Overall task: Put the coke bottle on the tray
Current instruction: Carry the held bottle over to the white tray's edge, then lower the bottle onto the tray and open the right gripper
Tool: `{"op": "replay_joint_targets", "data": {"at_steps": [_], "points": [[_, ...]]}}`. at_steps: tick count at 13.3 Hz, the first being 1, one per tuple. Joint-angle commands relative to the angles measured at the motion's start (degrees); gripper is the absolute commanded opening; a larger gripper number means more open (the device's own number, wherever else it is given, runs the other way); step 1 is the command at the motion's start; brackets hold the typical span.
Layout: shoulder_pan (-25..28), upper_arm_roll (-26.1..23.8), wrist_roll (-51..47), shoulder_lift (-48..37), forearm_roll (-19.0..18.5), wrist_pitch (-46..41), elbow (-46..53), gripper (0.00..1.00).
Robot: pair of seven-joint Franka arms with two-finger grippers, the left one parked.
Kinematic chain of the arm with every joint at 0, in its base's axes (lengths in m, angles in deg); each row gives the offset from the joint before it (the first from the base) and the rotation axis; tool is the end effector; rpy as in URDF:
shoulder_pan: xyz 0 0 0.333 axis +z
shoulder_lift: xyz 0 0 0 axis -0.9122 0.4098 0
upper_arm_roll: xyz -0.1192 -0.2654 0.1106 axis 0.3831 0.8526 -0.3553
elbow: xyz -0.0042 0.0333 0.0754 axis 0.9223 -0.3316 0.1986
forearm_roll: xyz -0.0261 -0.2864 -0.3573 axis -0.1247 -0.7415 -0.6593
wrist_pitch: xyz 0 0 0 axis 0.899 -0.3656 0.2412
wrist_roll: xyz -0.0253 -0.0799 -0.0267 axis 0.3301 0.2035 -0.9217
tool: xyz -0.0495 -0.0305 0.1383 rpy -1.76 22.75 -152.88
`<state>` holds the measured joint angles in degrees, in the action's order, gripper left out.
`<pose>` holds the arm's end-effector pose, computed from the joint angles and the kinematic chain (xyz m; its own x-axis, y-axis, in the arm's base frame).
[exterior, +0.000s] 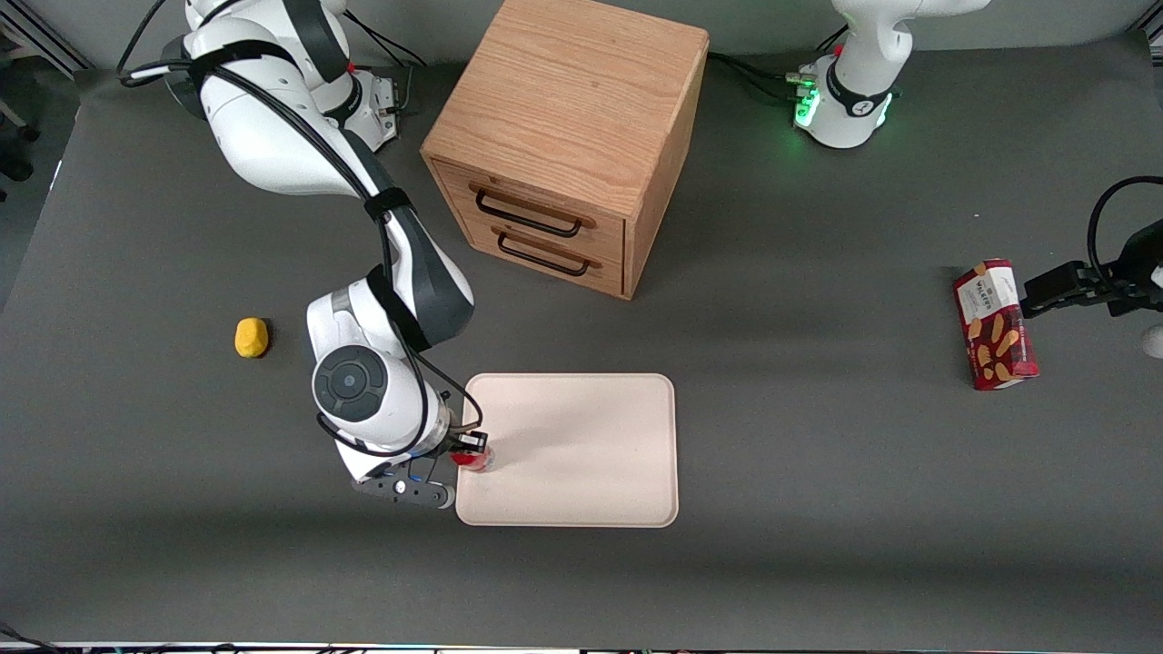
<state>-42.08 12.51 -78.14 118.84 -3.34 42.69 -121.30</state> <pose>0.7660 0.3341 0.2663 0.9783 -0.2068 0.0113 -0.2068 -0.9784 -0.0053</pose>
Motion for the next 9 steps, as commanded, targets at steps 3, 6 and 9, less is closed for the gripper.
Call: {"op": "replay_joint_targets", "data": {"at_steps": [3, 6, 9], "points": [[1.06, -0.15, -1.68, -0.61, -1.37, 0.85, -0.68, 0.00], [1.06, -0.15, -3.25, -0.61, -1.38, 0.94, -0.68, 0.48], [1.06, -0.15, -3.44, -0.52, -1.38, 1.20, -0.68, 0.71]]}}
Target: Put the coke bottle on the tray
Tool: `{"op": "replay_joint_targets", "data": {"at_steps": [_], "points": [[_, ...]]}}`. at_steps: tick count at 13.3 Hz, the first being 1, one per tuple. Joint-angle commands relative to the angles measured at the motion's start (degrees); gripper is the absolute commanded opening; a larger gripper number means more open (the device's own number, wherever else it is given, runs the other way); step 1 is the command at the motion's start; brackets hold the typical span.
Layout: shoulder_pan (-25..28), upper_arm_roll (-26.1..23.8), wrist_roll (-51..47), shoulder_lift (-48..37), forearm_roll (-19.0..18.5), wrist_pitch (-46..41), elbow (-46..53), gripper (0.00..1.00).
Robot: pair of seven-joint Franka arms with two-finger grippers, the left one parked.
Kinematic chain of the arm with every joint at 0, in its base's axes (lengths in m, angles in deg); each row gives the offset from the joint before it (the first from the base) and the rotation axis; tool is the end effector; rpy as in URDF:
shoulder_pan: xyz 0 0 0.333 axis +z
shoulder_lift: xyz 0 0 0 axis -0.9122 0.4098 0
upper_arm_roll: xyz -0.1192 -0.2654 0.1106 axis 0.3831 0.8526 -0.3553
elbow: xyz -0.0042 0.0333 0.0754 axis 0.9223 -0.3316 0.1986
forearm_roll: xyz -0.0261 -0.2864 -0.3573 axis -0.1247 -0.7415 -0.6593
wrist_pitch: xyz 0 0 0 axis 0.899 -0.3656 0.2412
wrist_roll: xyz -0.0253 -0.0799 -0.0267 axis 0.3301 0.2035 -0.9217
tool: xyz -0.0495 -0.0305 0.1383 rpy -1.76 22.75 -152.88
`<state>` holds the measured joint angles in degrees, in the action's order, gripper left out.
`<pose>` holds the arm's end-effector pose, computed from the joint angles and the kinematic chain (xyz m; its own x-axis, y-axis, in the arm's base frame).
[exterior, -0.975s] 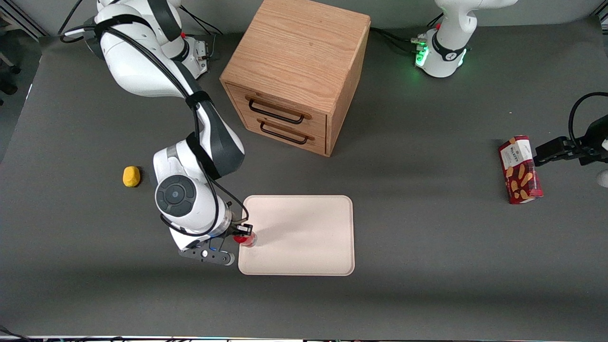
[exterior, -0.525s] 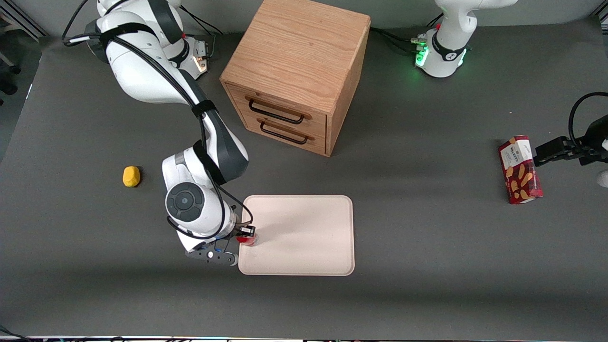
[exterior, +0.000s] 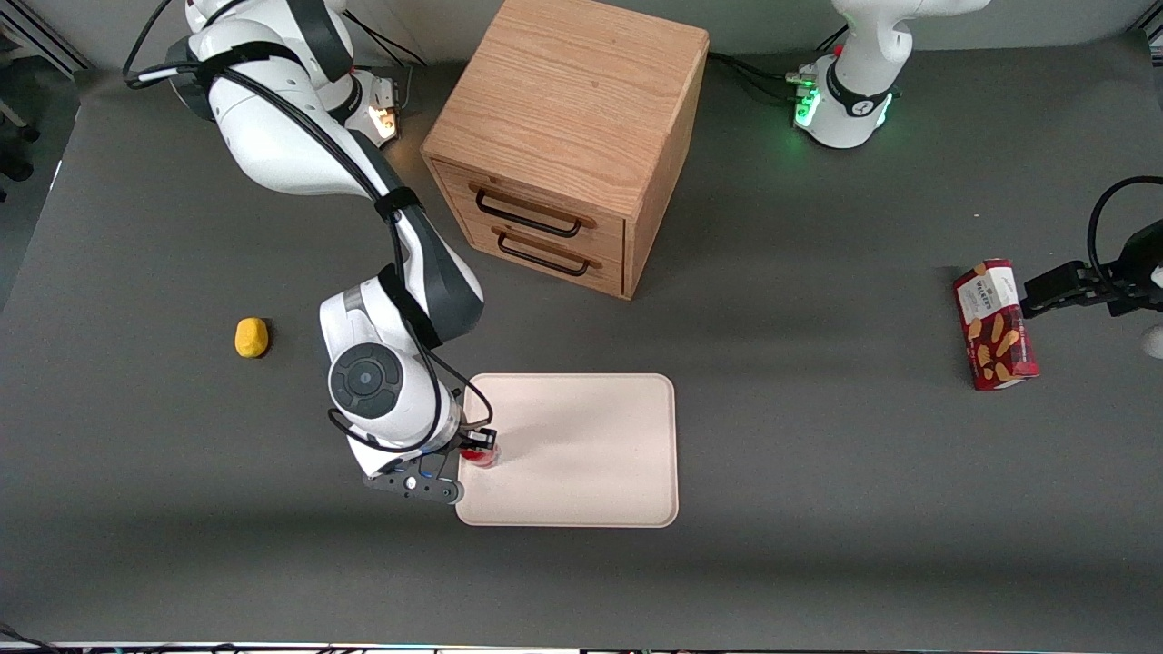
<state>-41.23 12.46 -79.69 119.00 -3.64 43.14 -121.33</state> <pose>0.7617 0.3457 0.2644 0.9761 -0.2166 0.0174 -0.2166 -0.9763 -0.0049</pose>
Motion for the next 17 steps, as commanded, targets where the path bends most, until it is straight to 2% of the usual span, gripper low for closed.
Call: {"op": "replay_joint_targets", "data": {"at_steps": [1, 3, 5, 8, 17], "points": [[0.21, -0.11, -1.89, -0.68, -1.08, 0.76, -0.65, 0.81], [0.21, -0.02, -1.89, -1.03, -1.16, 0.67, -0.65, 1.00], [0.12, -0.02, -1.28, -3.04, -2.12, -0.29, -0.65, 1.00], [0.21, -0.11, -1.18, -7.08, -4.32, -8.62, -0.56, 1.00], [-0.41, -2.39, -0.74, -21.85, -4.33, -29.64, -0.65, 1.00]]}}
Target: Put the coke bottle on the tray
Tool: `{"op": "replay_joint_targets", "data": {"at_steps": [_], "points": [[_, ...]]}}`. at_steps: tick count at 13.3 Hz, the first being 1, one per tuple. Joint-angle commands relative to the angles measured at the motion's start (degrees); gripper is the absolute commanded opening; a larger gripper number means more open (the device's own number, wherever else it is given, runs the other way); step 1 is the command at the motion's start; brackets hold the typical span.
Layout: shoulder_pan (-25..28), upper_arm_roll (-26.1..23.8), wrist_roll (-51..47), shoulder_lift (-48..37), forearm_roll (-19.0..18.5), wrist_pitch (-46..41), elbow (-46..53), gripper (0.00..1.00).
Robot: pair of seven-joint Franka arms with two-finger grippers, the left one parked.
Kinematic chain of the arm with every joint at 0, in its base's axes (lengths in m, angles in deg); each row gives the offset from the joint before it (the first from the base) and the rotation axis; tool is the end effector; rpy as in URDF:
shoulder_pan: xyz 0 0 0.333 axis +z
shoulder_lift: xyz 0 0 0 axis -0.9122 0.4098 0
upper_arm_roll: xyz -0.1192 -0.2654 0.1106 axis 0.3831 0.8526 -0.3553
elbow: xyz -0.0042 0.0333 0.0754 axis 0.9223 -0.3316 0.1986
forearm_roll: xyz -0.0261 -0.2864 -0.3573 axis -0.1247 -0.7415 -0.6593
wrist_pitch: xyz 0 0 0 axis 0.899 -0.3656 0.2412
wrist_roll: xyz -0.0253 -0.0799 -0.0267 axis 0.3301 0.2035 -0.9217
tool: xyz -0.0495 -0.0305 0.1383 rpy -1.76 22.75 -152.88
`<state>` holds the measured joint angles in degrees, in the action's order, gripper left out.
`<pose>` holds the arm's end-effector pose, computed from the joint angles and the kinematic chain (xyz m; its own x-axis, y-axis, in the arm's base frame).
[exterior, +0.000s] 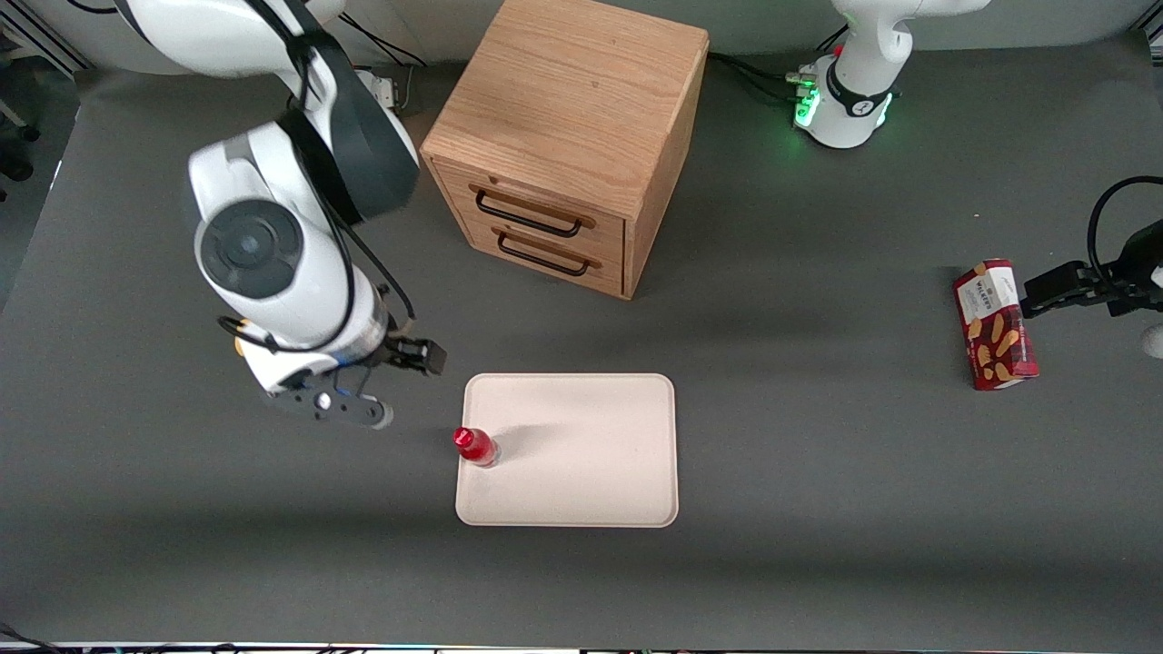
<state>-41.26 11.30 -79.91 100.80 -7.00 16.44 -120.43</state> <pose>0.6847 0.3120 0.4901 0.9751 -0.2136 -0.0591 -0.2061 -0.9720 0.1128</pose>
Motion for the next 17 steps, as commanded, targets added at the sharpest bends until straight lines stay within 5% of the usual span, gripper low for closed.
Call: {"op": "replay_joint_targets", "data": {"at_steps": [1, 8, 12, 17], "points": [[-0.46, -1.23, -0.35, -5.05, -0.97, -4.70, -1.72, 1.00], [-16.43, -6.07, 20.17, -18.94, -0.80, -5.24, -15.59, 1.00], [-24.87, -6.24, 32.75, -27.02, -0.18, 2.20, -26.56, 1.00], [-25.25, -1.61, 36.39, -30.64, -0.09, 10.38, -34.40, 1.00]]}}
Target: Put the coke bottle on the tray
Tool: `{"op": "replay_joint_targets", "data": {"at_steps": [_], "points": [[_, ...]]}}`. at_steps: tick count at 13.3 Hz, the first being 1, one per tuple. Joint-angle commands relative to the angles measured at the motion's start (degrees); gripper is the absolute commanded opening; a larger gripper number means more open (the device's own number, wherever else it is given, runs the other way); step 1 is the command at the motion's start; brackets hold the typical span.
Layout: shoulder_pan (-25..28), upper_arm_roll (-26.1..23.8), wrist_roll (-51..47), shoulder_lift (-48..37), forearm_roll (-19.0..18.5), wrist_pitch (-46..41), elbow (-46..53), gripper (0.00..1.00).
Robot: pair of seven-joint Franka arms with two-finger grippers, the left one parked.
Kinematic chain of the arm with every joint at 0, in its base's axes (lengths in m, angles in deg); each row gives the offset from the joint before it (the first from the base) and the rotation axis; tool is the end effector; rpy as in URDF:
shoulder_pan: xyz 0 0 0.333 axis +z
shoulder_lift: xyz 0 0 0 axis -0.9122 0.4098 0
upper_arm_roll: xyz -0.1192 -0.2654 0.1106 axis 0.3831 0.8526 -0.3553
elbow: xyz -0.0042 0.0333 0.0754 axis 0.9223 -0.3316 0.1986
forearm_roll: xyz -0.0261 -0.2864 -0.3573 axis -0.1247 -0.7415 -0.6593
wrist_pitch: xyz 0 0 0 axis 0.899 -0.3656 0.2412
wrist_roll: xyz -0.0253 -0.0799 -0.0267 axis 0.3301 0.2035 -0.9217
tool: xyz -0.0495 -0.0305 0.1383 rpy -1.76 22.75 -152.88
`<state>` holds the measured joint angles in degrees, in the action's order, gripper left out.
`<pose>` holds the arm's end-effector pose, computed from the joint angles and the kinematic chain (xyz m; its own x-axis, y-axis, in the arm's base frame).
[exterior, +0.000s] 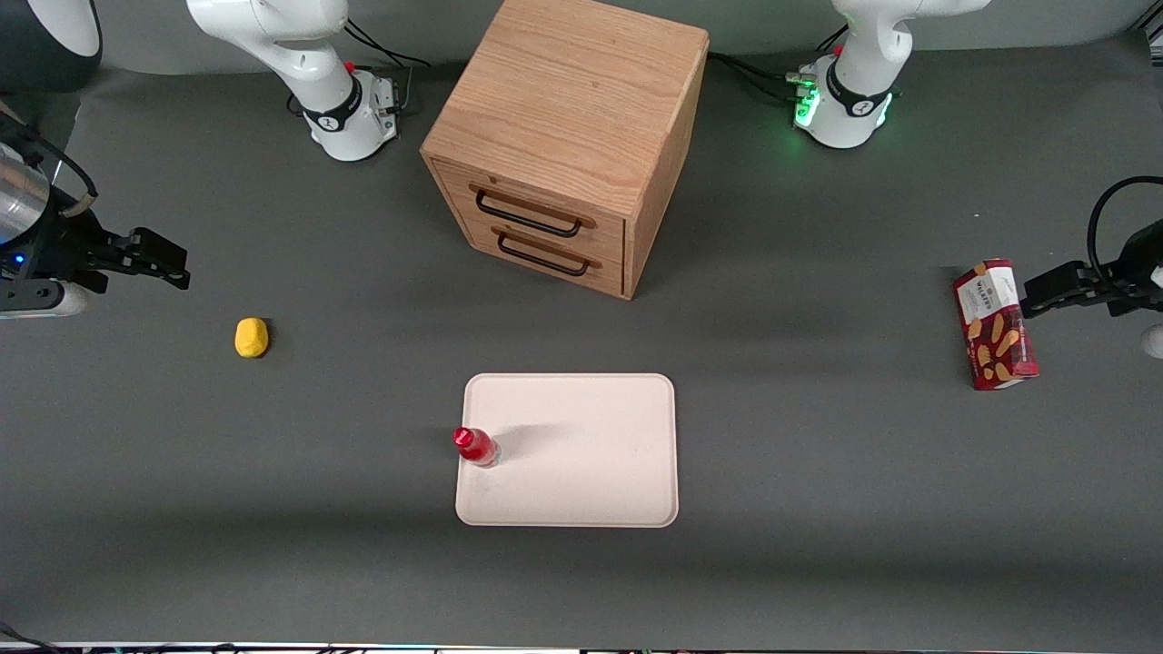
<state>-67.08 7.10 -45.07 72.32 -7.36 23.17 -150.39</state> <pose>0.6342 0.0314 0.5702 0.9995 0.0241 -0.0212 0.0254 -0.9975 0.0652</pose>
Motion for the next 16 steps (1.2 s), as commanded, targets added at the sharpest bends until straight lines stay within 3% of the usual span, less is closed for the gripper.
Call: {"op": "replay_joint_targets", "data": {"at_steps": [1, 16], "points": [[1.44, 4.36, 2.33, -2.51, 0.53, 5.59, -5.77, 1.00], [0.40, 5.43, 4.27, -3.13, 2.20, 7.28, -6.22, 1.00]]}}
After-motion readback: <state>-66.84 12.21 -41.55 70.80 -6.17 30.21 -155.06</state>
